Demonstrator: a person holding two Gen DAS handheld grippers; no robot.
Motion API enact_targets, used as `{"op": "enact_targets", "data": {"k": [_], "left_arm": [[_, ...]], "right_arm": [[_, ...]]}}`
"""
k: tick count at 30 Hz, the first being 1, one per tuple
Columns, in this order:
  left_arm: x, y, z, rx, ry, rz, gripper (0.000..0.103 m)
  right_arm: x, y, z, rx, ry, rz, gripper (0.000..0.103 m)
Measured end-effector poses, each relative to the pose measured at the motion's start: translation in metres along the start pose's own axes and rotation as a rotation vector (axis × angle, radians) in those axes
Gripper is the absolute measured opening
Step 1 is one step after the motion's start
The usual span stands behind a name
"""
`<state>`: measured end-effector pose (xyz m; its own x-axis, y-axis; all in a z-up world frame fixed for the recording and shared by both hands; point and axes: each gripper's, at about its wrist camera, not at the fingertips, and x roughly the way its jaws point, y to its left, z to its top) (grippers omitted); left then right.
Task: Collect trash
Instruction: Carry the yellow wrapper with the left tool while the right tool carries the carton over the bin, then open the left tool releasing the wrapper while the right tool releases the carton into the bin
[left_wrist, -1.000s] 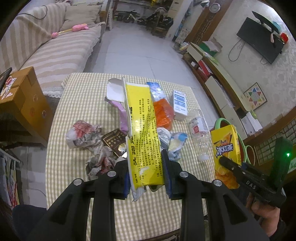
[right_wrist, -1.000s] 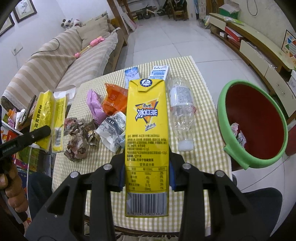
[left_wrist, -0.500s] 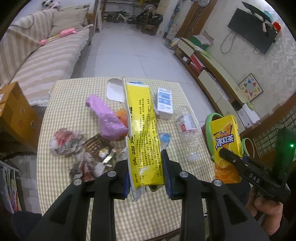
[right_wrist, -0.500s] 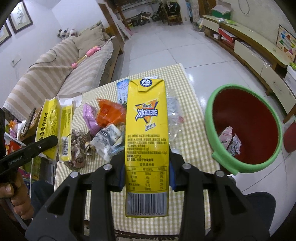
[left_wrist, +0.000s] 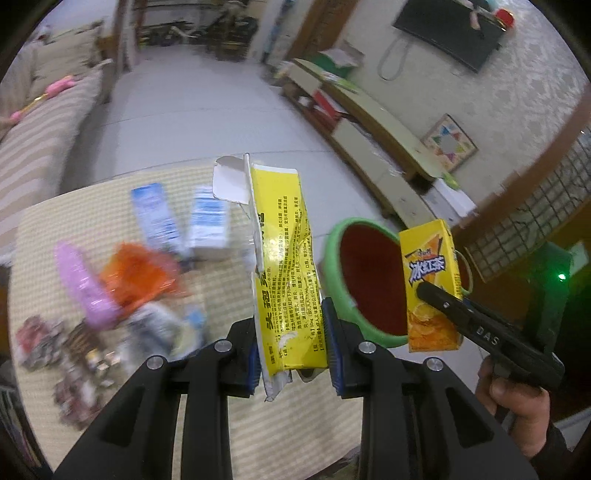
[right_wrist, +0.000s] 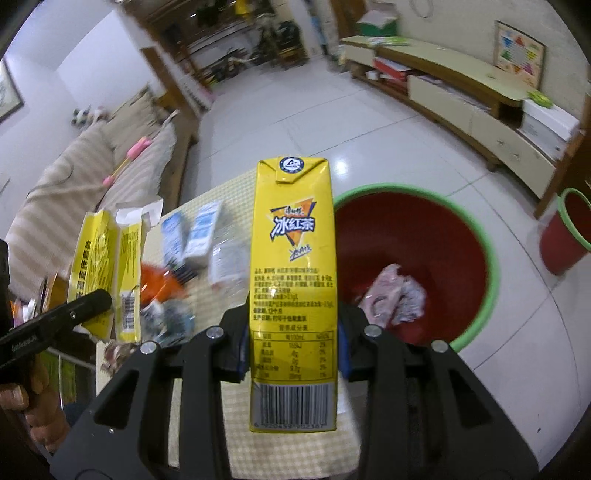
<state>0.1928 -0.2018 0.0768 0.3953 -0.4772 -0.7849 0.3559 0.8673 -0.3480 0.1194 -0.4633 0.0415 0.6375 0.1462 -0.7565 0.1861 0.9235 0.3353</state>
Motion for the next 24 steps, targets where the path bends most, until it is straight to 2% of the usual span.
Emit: {"op": "enact_targets", "data": {"k": [6,11,15,24], "left_arm": [[0.038,-0.048,0.020,0.070,0.049,-0.072,0.026],[0.068,-0.079,0.030,0.123,0.092,-0.109,0.026],[0.094,-0.097,0.036,0.154,0.127,-0.113,0.026],[0.131,-0.106,0.038,0.179,0.190,-0.088,0.027]], "right_arm": [[-0.001,-0.044,0.013,0.065,-0.013,-0.043,0.034],[0.010,-0.066,0.019,0.095,-0.002,-0.055,0.034],[0.022,-0.079,0.022,0.111,0.012,-0.055,0.034],[0.042,-0.095,0.022,0.144,0.046,-0.057,0.034]]}}
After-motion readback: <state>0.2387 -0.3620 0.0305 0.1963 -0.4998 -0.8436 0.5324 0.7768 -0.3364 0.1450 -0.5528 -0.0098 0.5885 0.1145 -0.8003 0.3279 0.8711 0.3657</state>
